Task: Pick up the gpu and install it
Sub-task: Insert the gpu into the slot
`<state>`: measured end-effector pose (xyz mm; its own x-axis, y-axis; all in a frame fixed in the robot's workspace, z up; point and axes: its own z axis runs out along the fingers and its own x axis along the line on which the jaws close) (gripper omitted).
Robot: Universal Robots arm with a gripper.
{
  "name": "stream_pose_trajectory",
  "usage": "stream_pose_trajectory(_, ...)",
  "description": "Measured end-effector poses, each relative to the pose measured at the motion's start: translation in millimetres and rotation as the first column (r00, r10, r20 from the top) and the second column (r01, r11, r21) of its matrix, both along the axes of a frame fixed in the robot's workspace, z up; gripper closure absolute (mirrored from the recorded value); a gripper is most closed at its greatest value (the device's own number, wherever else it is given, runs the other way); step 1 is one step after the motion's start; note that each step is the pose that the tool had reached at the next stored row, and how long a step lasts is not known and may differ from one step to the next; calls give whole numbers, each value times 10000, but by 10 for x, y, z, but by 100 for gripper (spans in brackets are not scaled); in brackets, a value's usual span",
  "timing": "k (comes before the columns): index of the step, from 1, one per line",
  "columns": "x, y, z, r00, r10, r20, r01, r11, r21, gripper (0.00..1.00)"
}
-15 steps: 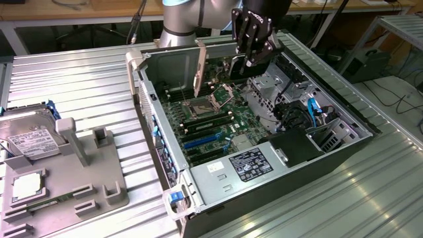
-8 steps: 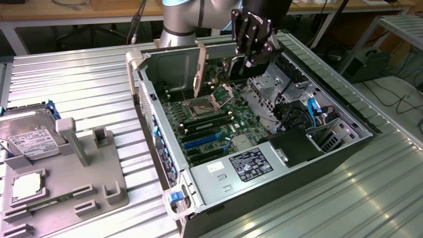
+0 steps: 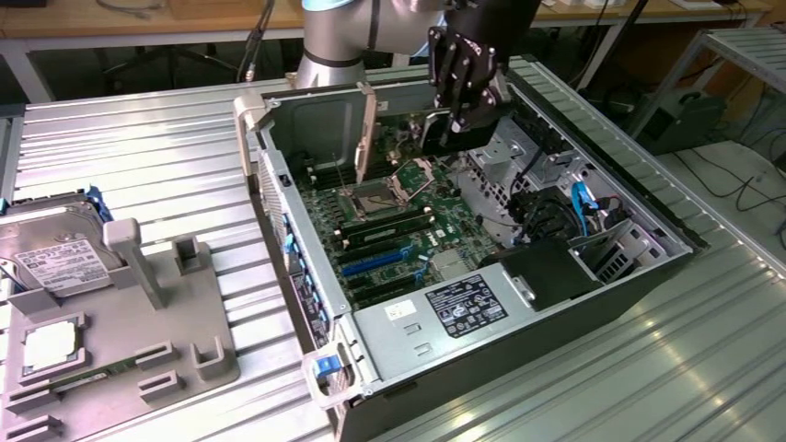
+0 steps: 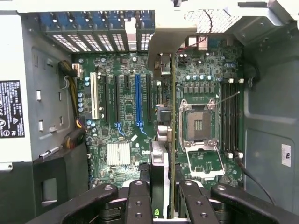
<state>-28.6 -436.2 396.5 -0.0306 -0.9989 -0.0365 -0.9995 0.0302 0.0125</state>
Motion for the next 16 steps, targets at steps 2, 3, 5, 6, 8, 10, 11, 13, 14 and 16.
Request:
stream_pose_trajectory(2, -21, 0, -37, 9999, 148, 0, -148, 9999, 19, 71)
stream_pose_trajectory(3, -22, 0, -51, 9996, 287, 0, -287, 9996, 23, 71)
stream_pose_trajectory(5, -23, 0, -74, 9977, 671, -1, -671, 9977, 22, 71)
stream_pose_trajectory(6, -23, 0, -83, 9967, 809, -1, -809, 9967, 21, 71)
stream_pose_trajectory(8, -23, 0, -85, 9965, 833, -2, -833, 9965, 19, 71)
stream_pose_trajectory(10, -23, 0, -87, 9965, 834, -1, -834, 9965, 21, 71)
stream_pose_trajectory(11, -37, 0, -92, 9965, 835, 1, -835, 9965, 25, 71)
stream_pose_trajectory(13, -100, 0, -106, 9965, 834, -1, -834, 9965, 22, 71)
stream_pose_trajectory(14, -115, 0, -109, 9965, 834, -1, -834, 9965, 21, 71)
stream_pose_trajectory(16, -124, 0, -133, 9965, 834, -2, -834, 9965, 21, 71)
